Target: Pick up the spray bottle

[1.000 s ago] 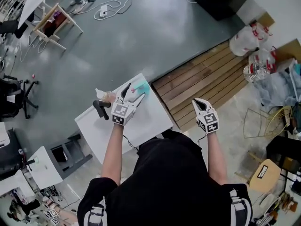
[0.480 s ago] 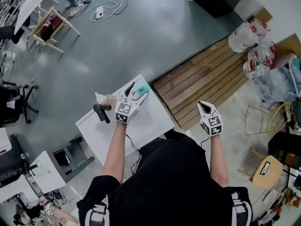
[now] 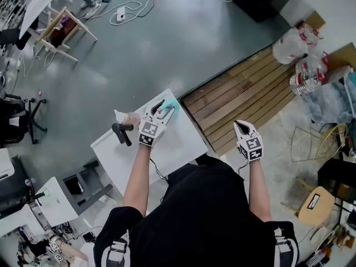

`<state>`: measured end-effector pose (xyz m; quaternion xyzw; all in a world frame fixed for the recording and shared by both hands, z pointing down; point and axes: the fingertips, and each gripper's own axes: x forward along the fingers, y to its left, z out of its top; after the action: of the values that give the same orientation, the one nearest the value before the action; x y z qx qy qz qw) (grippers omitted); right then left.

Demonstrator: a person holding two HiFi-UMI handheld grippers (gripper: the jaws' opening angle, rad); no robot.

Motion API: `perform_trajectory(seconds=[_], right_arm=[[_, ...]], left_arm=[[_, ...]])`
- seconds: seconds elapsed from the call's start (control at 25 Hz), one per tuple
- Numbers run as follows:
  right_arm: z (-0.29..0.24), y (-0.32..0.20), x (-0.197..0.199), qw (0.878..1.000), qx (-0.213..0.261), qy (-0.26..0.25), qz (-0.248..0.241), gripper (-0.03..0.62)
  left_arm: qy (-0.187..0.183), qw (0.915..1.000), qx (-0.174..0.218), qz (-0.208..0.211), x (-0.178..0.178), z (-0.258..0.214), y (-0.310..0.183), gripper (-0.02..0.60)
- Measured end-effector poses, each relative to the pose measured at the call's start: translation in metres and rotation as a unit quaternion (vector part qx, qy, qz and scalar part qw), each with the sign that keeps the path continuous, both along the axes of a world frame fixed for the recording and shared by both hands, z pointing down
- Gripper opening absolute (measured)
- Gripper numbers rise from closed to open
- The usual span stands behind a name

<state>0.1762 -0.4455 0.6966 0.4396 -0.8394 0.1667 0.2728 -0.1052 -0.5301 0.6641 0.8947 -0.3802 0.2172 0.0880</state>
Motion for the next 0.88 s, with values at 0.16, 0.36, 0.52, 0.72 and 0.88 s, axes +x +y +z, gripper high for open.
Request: perform_trajectory(seconds=[0.16,0.36,0.52,0.72,0.88], right_arm=[[0.0025,0.0000,0.0011,1.000,-0.002,0.001,0.002,0.017],[0.0016,-0.0006,0.0035,1.000,-0.002,0.001,0.005,0.017],[0.0012,0.0002,0.0022,1.000,-0.003,0.000,0.004,0.017],[0.0011,0.0020,0.0011,1.000,-0.001,-0.001,0.004,0.017],[0.0003,0.0033,-0.0006,1.000,0.002,0.001,0.004,0.017]], left_arm=[[-0.002,1.0000,-0.003,0.000,-0.0017,0.0029,-0.0024,0.219],[0.003,1.0000,-0.002,-0.004,-0.0017,0.0000,-0.0043,0.175],[0.004,1.0000,-0.001,-0.005,-0.0010,-0.0022,-0.0045,0.147],[0.009,0.9999,-0.006,-0.007,-0.0017,-0.0012,-0.0027,0.115],[0.011,0.9999,-0.008,-0.007,-0.0043,0.0005,-0.0019,0.106]])
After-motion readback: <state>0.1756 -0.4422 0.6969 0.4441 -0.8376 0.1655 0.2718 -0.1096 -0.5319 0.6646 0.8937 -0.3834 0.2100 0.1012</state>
